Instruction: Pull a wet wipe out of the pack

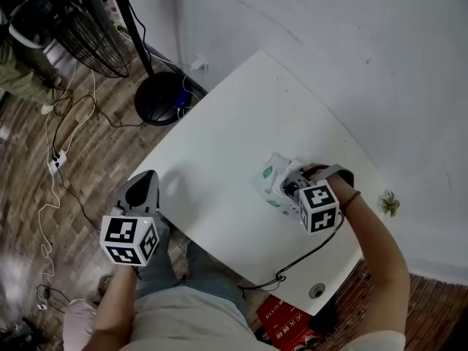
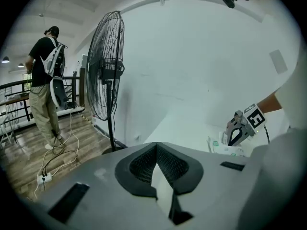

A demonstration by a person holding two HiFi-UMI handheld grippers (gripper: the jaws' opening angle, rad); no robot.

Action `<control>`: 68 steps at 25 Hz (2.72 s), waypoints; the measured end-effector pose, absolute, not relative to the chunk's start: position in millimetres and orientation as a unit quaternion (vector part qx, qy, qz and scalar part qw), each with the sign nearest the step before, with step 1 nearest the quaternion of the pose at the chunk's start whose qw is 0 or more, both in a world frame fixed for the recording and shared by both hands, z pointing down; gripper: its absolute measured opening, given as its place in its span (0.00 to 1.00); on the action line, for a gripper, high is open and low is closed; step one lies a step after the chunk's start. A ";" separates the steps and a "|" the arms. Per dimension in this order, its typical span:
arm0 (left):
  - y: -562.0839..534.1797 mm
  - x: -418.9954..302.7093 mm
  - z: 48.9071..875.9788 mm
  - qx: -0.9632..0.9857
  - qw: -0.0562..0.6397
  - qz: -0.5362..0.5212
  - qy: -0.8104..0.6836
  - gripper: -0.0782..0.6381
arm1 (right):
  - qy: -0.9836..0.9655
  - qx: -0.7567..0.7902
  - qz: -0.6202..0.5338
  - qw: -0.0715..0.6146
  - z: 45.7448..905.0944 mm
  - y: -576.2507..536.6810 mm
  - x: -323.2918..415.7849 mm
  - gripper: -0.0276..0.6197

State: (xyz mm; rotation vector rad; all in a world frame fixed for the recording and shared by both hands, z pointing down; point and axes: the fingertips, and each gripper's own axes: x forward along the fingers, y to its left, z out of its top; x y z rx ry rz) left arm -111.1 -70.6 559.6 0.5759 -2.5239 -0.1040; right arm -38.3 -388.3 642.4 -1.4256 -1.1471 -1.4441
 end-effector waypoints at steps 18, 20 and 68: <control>-72.0 -132.1 530.0 0.268 0.245 -0.036 -0.931 0.11 | -0.547 -0.458 -0.538 0.449 595.3 -408.1 -41.9 0.05; -71.9 -133.6 526.9 0.275 0.241 -0.037 -0.930 0.11 | -0.560 -0.444 -0.533 0.453 588.5 -408.8 -40.8 0.05; -230.3 -178.4 409.0 0.580 0.117 -0.026 -0.806 0.11 | -0.907 0.254 -0.118 0.315 391.4 -433.0 63.0 0.05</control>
